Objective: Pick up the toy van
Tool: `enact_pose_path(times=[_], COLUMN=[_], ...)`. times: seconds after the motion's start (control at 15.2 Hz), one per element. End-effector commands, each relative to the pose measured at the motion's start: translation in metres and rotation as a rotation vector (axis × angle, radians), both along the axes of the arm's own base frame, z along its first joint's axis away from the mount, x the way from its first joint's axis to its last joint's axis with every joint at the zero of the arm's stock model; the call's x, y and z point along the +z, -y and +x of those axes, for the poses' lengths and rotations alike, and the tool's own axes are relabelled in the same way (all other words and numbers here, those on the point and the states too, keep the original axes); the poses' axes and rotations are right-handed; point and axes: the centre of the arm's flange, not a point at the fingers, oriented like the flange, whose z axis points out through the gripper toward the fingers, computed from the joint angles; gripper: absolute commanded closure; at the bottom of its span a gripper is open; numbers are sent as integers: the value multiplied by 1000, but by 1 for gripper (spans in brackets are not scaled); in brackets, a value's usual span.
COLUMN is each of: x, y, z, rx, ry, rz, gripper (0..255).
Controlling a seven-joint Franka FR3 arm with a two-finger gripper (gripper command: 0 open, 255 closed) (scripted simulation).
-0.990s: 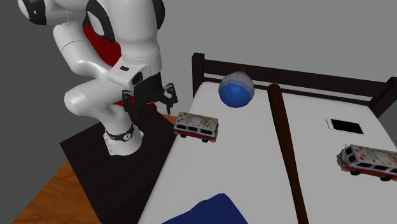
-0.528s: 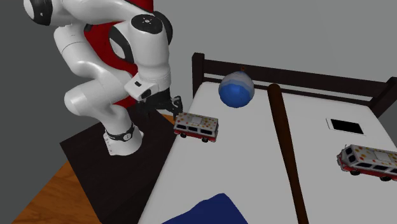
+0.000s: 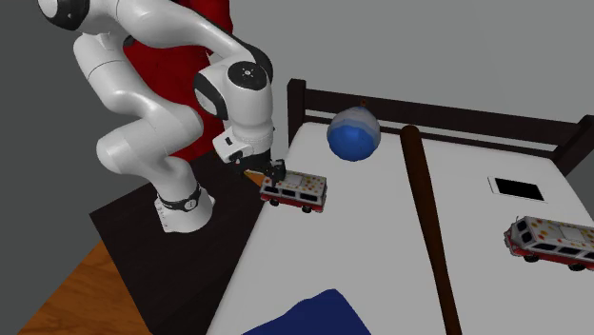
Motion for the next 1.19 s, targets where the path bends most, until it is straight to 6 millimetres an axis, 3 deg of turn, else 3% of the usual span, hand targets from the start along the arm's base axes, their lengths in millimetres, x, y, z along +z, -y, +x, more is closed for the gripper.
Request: enact_pose_path(times=[0.0, 0.33, 0.46, 0.53, 1.12], x=[-12, -42, -42, -42, -42], y=[-2, -2, -2, -2, -2], z=[0, 0, 0, 1, 0], rx=[-15, -15, -15, -15, -15], ry=[-3, -3, -3, -3, -3], rz=[1, 1, 1, 1, 1], gripper=[0, 0, 0, 255, 255])
